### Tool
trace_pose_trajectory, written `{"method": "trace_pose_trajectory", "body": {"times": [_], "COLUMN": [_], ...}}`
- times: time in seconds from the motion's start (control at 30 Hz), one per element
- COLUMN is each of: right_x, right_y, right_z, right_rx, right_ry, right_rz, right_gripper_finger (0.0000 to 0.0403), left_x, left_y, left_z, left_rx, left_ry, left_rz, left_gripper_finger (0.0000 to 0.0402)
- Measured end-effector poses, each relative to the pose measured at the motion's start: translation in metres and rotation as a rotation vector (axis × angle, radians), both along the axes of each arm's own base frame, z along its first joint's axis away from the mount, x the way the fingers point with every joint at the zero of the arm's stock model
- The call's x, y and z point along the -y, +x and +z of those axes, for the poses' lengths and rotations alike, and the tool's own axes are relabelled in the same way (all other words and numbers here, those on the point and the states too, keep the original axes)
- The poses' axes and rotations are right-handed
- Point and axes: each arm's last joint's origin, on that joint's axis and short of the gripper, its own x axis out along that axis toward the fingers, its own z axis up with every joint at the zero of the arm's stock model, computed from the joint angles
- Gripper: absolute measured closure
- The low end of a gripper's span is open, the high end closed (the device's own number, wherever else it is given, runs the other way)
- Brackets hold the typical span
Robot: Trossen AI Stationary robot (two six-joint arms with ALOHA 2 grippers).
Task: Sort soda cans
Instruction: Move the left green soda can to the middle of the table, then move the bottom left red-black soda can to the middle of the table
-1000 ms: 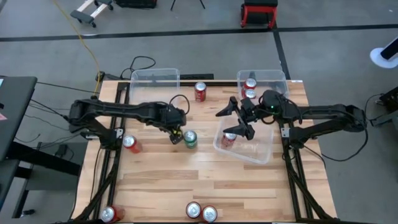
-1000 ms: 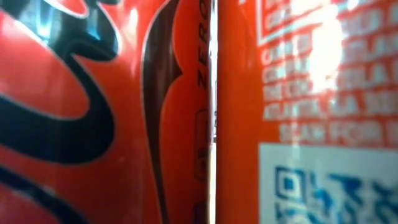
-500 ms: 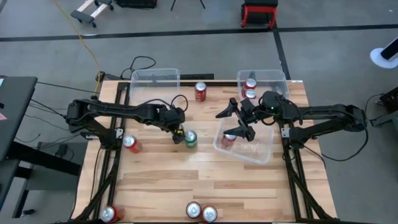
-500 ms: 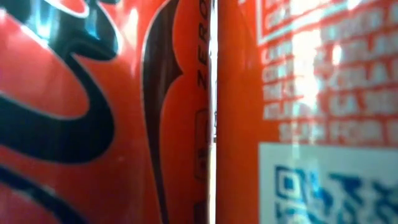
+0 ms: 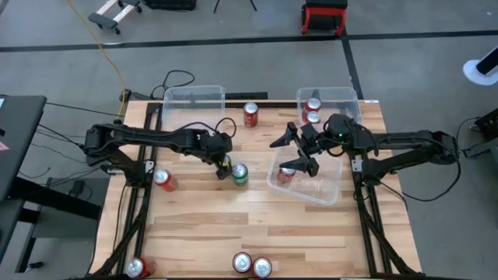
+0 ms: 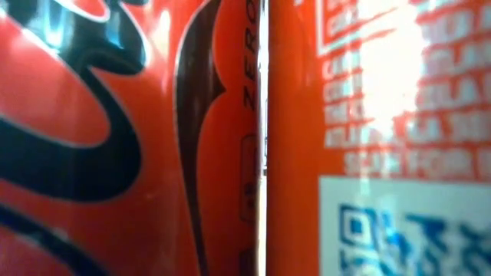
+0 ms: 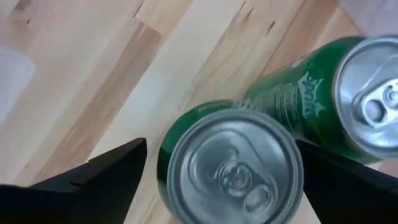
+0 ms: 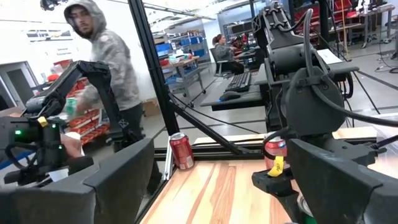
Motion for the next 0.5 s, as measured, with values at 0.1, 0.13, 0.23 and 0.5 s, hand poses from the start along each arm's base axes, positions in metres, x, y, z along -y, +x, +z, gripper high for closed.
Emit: {"method": "trace_pose_trajectory", "body": {"times": [0.1,0.13,0.23,0.5], "right_x": [0.000,0.000,0.000,0.000], "right_y": [0.000,0.000,0.000,0.000], "right_z": [0.000,0.000,0.000,-0.004], "right_rx": [0.001,0.001,0.001,-0.036], "right_ry": [-0.003,-0.003,-0.004,0.000], "right_rz": [0.000,0.000,-0.001,-0.001], "right_gripper_finger": [0.0017,0.0017,0.0017,0.0017], "left_x": [-0.001,-0.002,-0.005,0.004], "left_y": [-0.001,-0.001,-0.001,-0.026], "left_z": [0.012,0.019,0.040,0.094], "left_rx": [-0.037,-0.042,-0.054,-0.201], "left_ry": [0.009,0.011,0.018,0.037], "left_rz": [-0.018,-0.022,-0.011,0.086], "left_gripper_finger": [0.0012,0.0012,0.0012,0.0011]}}
